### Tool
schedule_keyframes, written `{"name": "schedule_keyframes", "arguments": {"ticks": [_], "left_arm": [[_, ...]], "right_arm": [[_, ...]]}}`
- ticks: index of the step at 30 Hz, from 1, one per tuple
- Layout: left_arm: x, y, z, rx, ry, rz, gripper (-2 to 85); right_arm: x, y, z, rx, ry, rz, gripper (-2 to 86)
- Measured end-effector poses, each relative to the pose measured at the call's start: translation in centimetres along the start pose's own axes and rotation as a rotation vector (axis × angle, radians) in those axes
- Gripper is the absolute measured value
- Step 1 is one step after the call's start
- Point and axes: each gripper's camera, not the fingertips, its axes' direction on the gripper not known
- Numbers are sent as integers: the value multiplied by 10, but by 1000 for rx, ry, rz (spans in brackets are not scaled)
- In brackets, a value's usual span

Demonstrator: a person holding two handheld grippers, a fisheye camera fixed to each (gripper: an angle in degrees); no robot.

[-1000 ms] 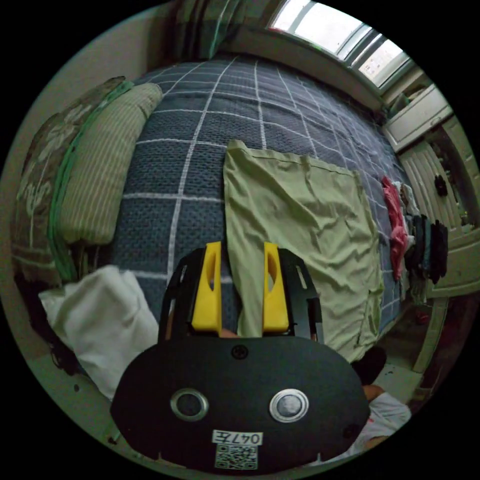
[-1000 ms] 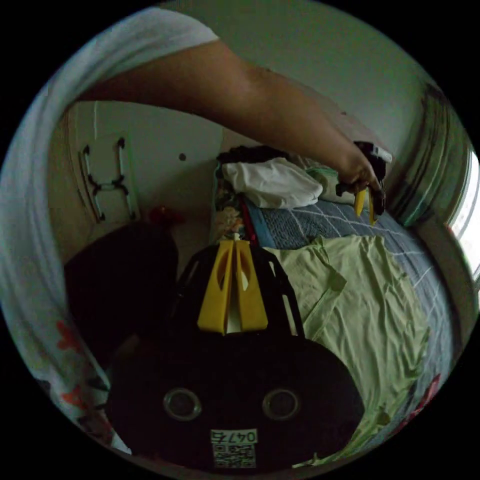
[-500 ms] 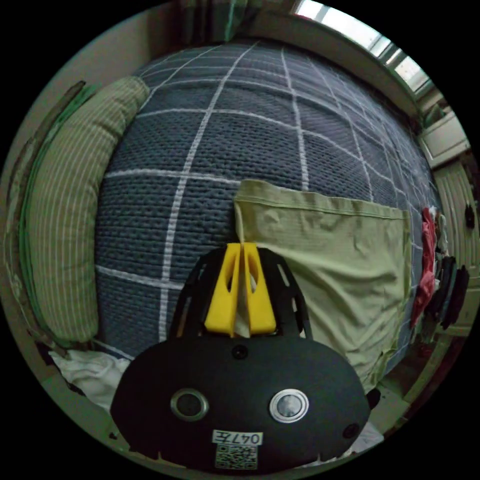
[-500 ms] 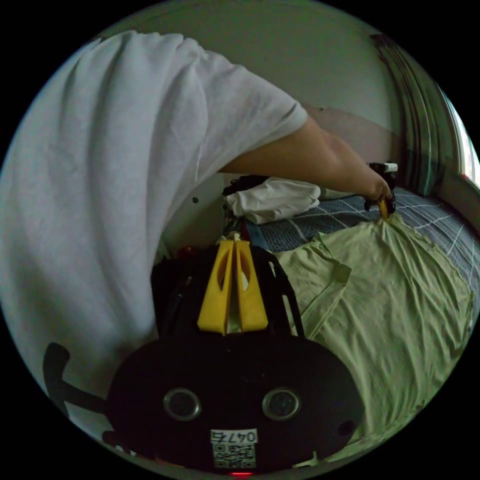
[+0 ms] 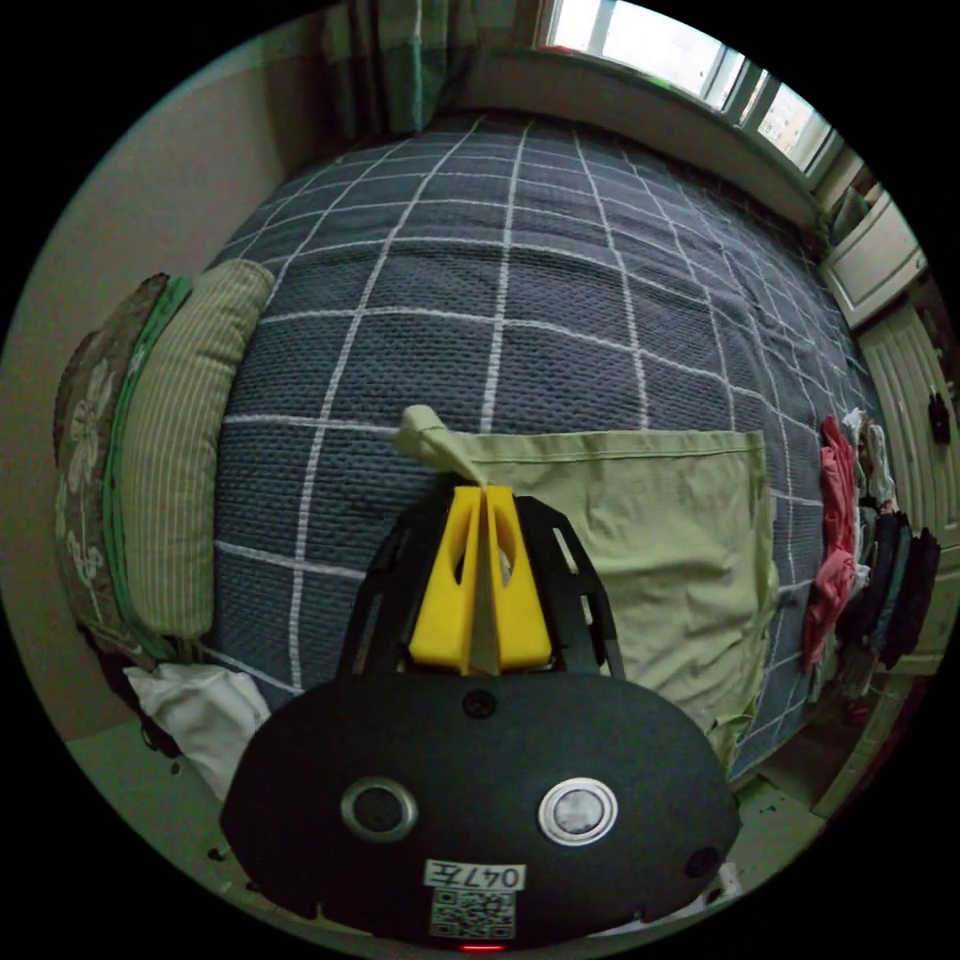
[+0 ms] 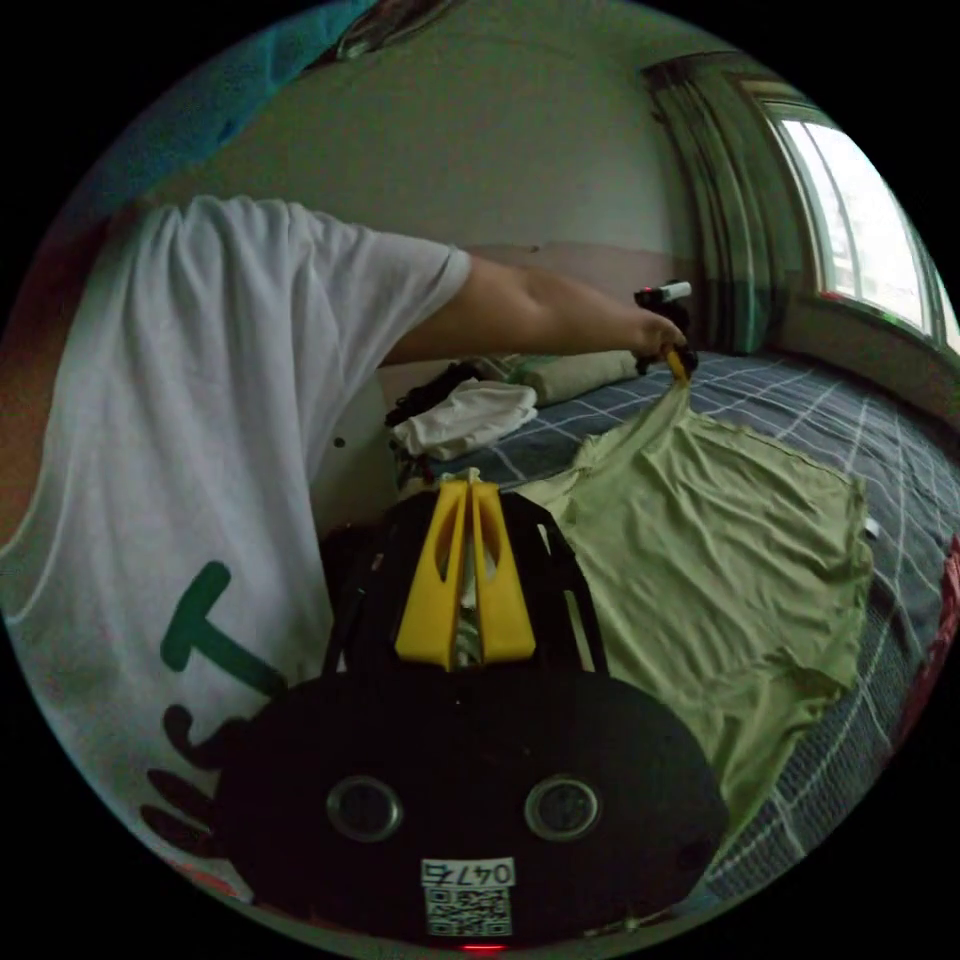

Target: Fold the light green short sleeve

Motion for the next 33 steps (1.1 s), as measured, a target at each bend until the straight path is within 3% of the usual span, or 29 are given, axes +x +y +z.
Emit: {"name": "schedule_keyframes", "arguments": {"ticks": [11, 16, 27, 30, 33], "left_arm": [[256, -21, 67, 32, -119, 143, -8], [356, -6, 113, 25, -237, 224, -7], [417, 41, 181, 34, -228, 201, 20], [420, 61, 206, -8, -152, 244, 129], [424, 87, 206, 35, -231, 320, 198]], "right_arm": [[136, 87, -142, -211, 271, 402, -5], [181, 130, -178, -253, 259, 521, -4], [224, 183, -243, -262, 241, 589, -3], [236, 195, -243, -323, 211, 627, 2], [241, 194, -246, -371, 179, 577, 35]]}}
